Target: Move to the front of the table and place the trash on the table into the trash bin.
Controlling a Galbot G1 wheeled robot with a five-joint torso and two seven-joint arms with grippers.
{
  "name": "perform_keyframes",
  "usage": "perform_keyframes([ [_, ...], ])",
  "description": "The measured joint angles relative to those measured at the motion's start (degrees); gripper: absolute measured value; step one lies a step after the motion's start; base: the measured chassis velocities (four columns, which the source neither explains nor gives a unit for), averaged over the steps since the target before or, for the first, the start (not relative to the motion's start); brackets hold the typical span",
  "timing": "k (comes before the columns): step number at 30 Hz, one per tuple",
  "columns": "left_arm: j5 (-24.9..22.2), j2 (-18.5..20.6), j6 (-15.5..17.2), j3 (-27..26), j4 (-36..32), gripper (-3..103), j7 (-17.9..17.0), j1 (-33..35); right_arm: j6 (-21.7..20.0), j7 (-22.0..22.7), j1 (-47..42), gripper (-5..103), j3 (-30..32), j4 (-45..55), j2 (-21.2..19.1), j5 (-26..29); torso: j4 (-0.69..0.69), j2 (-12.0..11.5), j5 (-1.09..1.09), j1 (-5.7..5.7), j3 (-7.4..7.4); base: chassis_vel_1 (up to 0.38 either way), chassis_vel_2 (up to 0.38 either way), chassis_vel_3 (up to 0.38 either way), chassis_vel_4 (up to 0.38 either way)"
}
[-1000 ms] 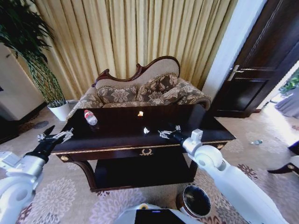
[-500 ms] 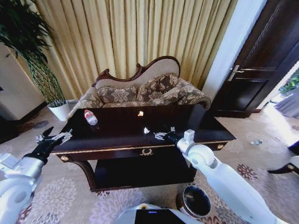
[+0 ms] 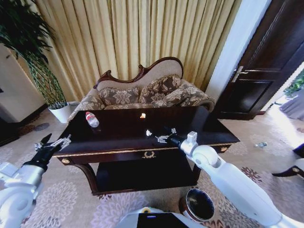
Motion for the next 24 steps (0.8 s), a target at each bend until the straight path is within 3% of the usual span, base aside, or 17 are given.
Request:
perform_keyframes([
  [11, 0.0, 1.5, 0.0, 0.0, 1.0, 100, 0.5, -0.4, -0.8, 1.4, 7.3, 100, -7.3, -2.6, 3.0, -0.7, 0.01, 0.0, 0.0, 0.0, 0.0, 0.0, 0.0, 0.0, 0.0],
  [24, -0.2, 1.5, 0.0, 0.2, 1.0, 100, 0.5, -0.8, -1.0, 1.8, 8.6, 100, -9.6, -4.8, 4.0, -2.8, 0.0, 0.0, 0.0, 0.0, 0.0, 0.0, 0.0, 0.0, 0.0],
])
